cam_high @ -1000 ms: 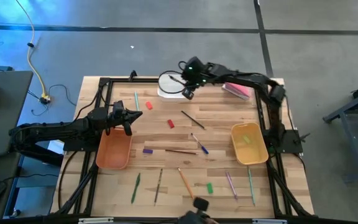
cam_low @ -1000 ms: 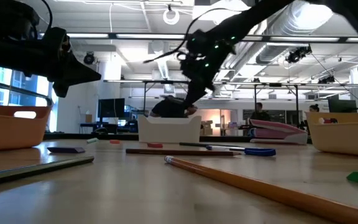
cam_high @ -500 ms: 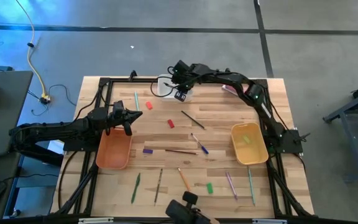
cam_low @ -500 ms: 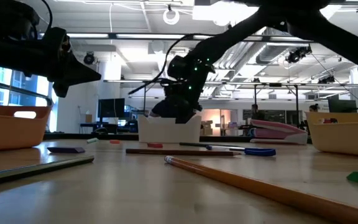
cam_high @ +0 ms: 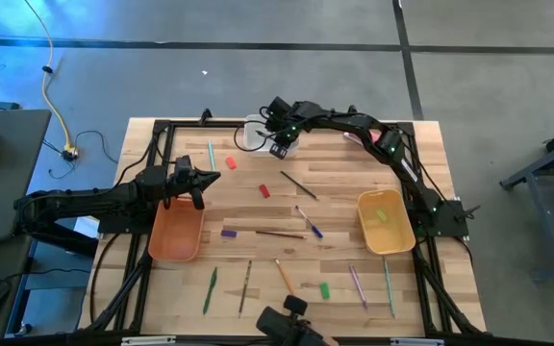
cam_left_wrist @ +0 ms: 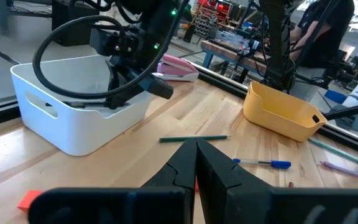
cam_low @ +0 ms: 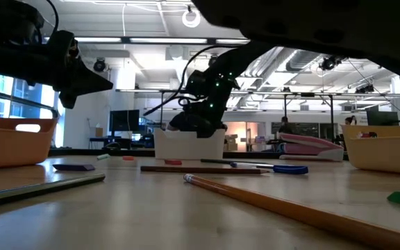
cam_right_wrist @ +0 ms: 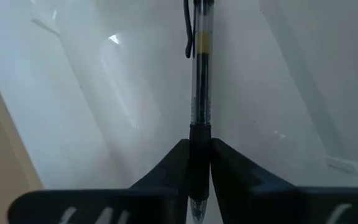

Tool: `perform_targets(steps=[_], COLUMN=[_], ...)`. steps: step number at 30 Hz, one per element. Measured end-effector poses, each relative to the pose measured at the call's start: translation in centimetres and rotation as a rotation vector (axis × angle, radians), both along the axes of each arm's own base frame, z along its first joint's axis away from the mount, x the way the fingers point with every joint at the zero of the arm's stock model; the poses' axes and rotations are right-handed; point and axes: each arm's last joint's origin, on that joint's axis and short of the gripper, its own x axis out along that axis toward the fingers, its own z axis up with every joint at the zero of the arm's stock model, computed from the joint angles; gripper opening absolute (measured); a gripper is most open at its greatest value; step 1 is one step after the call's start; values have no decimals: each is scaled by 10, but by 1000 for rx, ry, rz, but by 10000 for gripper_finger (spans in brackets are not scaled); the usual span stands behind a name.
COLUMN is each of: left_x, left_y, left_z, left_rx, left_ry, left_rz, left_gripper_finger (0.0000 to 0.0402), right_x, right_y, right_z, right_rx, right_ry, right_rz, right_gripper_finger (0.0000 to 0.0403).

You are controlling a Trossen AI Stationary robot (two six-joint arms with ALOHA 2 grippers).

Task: Sort crayons/erasers/pens/pencils in bins
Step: Put the black pen into the white bin, then put the dark blue-green pencil into the orange bin

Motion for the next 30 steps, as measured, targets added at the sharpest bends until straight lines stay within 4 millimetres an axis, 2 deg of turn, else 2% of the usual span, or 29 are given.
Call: perform_targets(steps=[6,9,13,17,20,22,25,30], left_x=[0,0,0,0,0,0,0,0], left_y=[0,0,0,1,1,1,0,0], left_z=[0,0,0,0,0,0,0,2], left_rx=[0,0,13,16,16,16,17,14], left_ry=[0,0,7,9,9,9,6,-10], left_rz=[0,0,-1,18,18,18,15,-14], left_gripper_finger=[0,0,0,0,0,0,0,0], right_x=[0,-1,-5,-14,-20,-25,-39,-77], right_y=[0,2,6,14,23,30,43,75], right_z=[1,11,43,84,101,102,92,76], right_rx=[1,-8,-60,-131,-179,-206,-208,-182], right_ry=[-2,-14,-63,-113,-172,-226,-338,-487], right_rz=[-5,-1,33,52,78,87,102,64], right_gripper_finger=[87,90,69,18,7,7,2,1])
